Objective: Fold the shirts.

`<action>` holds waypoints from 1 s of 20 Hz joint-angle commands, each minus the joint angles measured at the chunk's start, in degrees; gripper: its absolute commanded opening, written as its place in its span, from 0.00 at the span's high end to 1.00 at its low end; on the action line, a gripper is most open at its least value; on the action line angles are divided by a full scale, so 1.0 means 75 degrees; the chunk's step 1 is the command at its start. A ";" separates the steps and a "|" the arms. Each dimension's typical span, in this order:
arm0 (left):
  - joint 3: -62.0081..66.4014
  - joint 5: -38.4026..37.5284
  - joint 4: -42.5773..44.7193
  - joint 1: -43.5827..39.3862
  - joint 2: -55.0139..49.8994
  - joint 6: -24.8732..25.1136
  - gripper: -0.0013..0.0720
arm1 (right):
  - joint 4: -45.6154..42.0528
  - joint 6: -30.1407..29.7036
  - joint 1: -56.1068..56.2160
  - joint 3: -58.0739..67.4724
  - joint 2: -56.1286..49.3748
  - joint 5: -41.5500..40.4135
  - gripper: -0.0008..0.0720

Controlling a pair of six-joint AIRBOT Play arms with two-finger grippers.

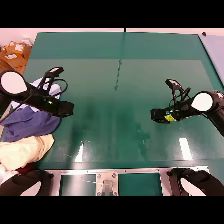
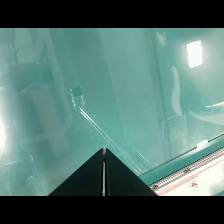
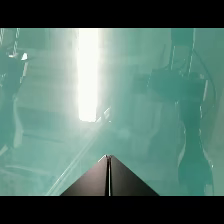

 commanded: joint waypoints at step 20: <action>-0.0006 0.2876 0.3672 0.0082 -0.0047 -0.0545 0.00 | 0.0023 0.0003 0.0006 -0.0006 0.0003 -0.0443 0.96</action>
